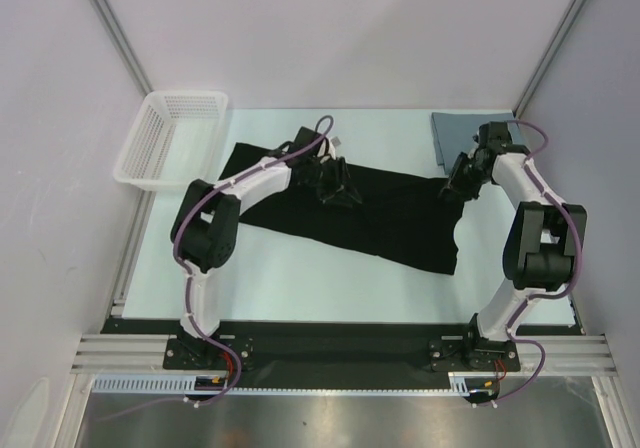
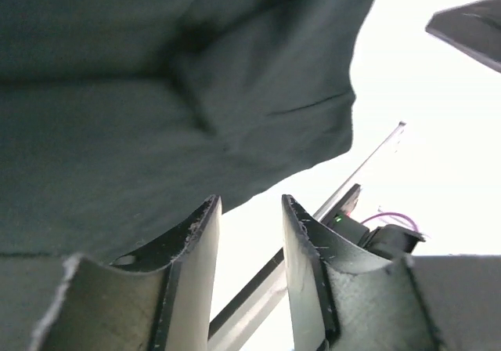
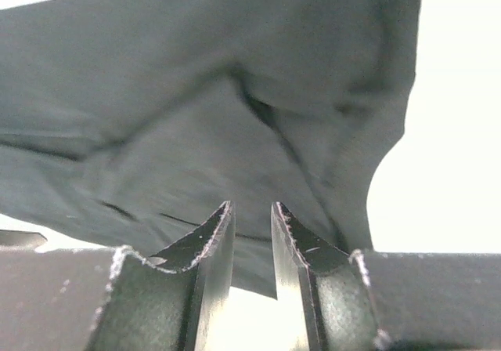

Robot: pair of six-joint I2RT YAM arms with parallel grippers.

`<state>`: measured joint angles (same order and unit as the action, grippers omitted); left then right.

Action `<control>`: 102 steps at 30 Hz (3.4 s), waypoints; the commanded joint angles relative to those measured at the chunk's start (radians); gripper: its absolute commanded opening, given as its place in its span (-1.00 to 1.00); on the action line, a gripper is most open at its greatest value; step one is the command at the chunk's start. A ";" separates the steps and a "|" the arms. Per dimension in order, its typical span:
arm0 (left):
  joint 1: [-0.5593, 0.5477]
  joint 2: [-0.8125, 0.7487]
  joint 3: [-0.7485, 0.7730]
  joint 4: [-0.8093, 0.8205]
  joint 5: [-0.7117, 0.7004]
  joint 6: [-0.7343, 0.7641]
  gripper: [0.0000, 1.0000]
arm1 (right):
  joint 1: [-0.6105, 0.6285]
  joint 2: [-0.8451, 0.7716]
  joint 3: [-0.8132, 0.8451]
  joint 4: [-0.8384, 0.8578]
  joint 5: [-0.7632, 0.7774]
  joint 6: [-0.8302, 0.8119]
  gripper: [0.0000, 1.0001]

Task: Fold and stack the t-shirts
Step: Fold the tshirt

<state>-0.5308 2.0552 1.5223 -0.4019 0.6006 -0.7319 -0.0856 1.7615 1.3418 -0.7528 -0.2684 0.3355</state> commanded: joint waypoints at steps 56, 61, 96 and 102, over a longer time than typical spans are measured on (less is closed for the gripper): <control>0.511 -0.577 -0.625 0.063 -0.668 0.022 0.09 | 0.095 -0.479 -0.440 0.171 -0.130 0.339 0.26; 0.517 -0.497 -0.611 0.116 -0.693 -0.021 0.08 | 0.031 -0.591 -0.587 0.170 -0.144 0.434 0.28; 0.615 -0.417 -0.654 0.155 -0.667 0.055 -0.99 | -0.082 -0.640 -0.836 0.208 0.044 0.516 0.38; 0.620 -0.527 -0.718 0.057 -0.733 0.019 -0.99 | -0.075 -0.576 -0.833 0.269 0.061 0.490 0.20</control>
<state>0.0792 1.6039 0.8307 -0.2527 -0.0685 -0.6937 -0.1612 1.1614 0.5079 -0.5476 -0.2413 0.8486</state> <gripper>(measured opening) 0.011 0.627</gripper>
